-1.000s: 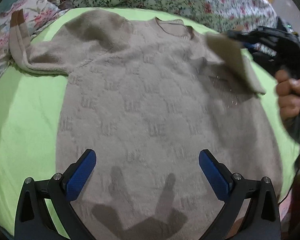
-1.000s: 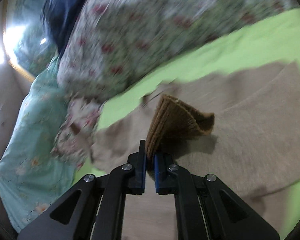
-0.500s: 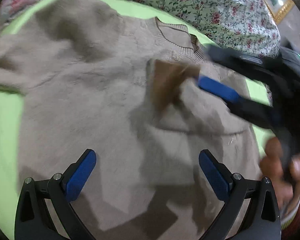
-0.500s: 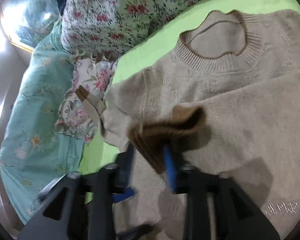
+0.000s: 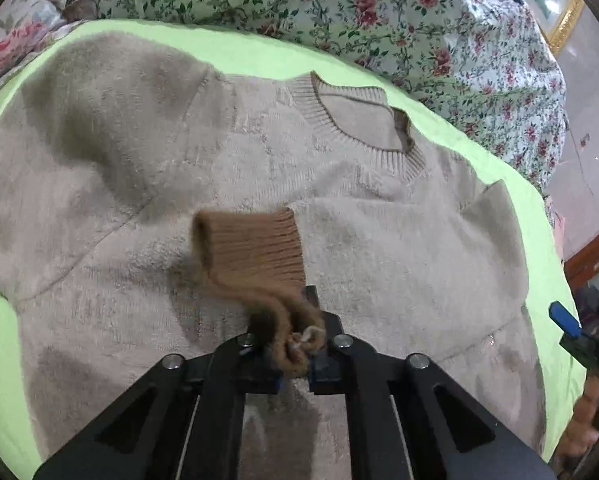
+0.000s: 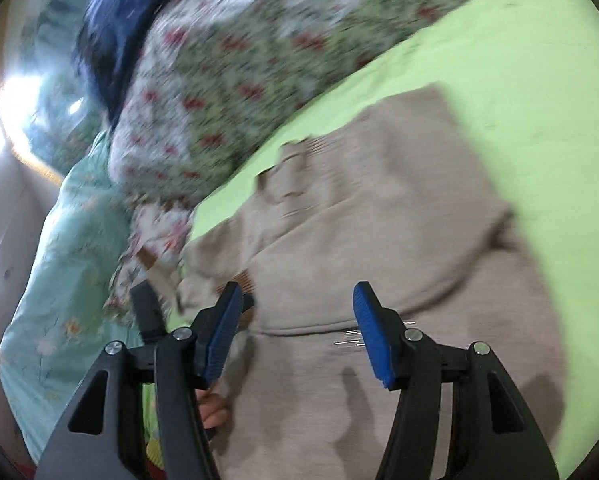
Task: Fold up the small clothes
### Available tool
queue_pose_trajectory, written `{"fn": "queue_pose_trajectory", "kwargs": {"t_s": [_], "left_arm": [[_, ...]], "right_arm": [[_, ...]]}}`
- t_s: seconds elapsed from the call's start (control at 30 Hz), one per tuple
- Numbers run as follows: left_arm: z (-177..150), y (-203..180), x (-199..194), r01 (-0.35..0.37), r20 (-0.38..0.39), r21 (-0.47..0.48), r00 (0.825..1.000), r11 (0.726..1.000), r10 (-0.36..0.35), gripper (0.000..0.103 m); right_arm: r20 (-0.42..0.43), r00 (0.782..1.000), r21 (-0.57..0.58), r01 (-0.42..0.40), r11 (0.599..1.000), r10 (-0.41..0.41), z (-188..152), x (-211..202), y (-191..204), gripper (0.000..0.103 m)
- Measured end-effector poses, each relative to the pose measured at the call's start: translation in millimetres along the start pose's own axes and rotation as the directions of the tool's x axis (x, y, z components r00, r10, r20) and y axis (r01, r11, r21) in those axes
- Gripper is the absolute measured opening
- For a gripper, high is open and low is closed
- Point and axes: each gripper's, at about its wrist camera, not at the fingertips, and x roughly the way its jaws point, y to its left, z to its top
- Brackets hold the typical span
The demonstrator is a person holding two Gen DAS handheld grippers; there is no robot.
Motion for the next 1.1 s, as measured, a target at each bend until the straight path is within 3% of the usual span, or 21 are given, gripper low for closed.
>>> {"fn": "queue_pose_trajectory", "kwargs": {"t_s": [0.1,0.23,0.4,0.63,0.73,0.8,0.87,0.93,1.03,1.1], "left_arm": [[-0.3,13.3,-27.8,-0.021,0.100,-0.006,0.995,1.000,0.021,0.006],[-0.2,29.7,-22.7,-0.041,0.062,-0.027,0.997,0.999,0.043,0.007],[-9.8,38.2,-34.2,-0.033,0.130,-0.070,0.991,0.997,0.042,0.007],[-23.8,48.2,-41.4,-0.033,0.147,-0.105,0.988,0.994,0.048,0.007],[-21.5,46.4,-41.4,-0.028,0.132,-0.111,0.990,0.993,0.043,0.007],[-18.3,39.1,-44.8,-0.008,0.138,-0.101,0.990,0.995,0.021,0.007],[-14.9,29.4,-44.7,0.014,0.146,-0.081,0.989,0.997,-0.002,0.007],[-13.6,20.5,-37.6,-0.017,0.141,-0.049,0.990,0.999,0.023,0.007],[-15.0,17.4,-21.5,-0.046,0.089,-0.034,0.995,0.998,0.049,0.007],[-16.6,20.7,-19.4,-0.049,0.068,-0.037,0.996,0.998,0.052,0.011]], "right_arm": [[0.035,0.997,0.002,0.073,0.997,-0.073,10.0,-14.0,-16.5,0.059],[0.065,0.987,-0.013,0.148,0.989,-0.147,33.6,-14.6,-28.9,0.059],[0.064,0.972,-0.060,0.229,0.972,-0.225,68.0,8.9,-35.6,0.059],[-0.079,0.951,-0.108,0.291,0.951,-0.300,93.4,83.7,-54.8,0.059],[-0.095,0.959,-0.101,0.256,0.961,-0.266,92.4,87.9,-59.8,0.011],[-0.017,0.979,-0.077,0.202,0.976,-0.204,99.2,60.8,-56.5,0.011],[0.057,0.976,-0.082,0.213,0.974,-0.209,102.9,35.2,-49.6,0.011],[0.085,0.964,-0.110,0.260,0.959,-0.251,102.4,27.0,-46.5,0.010],[0.039,0.926,-0.156,0.377,0.913,-0.376,97.2,46.7,-56.6,0.010],[-0.011,0.908,-0.147,0.412,0.899,-0.418,95.0,58.5,-66.7,0.012]]}}
